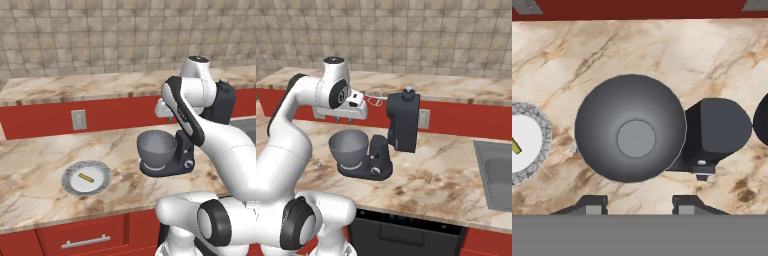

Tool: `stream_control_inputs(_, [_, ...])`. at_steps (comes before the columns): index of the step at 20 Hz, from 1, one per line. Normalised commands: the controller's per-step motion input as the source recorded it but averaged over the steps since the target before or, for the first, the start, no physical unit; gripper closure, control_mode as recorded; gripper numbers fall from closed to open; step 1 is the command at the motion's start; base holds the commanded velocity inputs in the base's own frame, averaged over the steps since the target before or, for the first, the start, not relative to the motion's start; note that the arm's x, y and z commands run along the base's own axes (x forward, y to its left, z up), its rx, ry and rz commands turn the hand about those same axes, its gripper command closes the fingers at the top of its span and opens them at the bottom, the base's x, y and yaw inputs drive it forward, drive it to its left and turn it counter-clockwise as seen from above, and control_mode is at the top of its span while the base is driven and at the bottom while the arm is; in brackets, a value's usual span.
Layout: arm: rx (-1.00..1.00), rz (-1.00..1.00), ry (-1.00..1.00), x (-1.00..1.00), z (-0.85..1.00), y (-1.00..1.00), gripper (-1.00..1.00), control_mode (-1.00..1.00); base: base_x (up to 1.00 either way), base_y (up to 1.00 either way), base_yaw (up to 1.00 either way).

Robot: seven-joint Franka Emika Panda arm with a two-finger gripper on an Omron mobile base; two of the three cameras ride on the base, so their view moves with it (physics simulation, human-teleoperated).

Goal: Add butter and sugar cubes to the stand mixer bowl and then turn on the stand mixer to begin making frosting.

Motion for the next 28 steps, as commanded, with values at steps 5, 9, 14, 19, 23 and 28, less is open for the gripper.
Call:
stream_control_inputs(5, [0.00, 0.00, -0.04, -0.19, 0.01, 0.00, -1.00, -1.00, 0.00, 0.00, 0.00])
stream_control_inputs(9, [0.00, 0.00, 0.00, -0.34, 0.11, 0.00, -1.00, -1.00, 0.00, 0.00, 0.00])
stream_control_inputs(14, [0.00, 0.00, -0.01, -0.55, 0.29, 0.00, -1.00, -1.00, 0.00, 0.00, 0.00])
stream_control_inputs(19, [0.00, 0.00, 0.00, -0.37, 0.27, 0.00, -1.00, -1.00, 0.00, 0.00, 0.00])
stream_control_inputs(23, [0.00, 0.00, 0.00, -0.21, 0.05, 0.00, -1.00, -1.00, 0.00, 0.00, 0.00])
stream_control_inputs(28, [0.00, 0.00, 0.02, -0.02, 0.00, 0.00, -1.00, -1.00, 0.00, 0.00, 0.00])
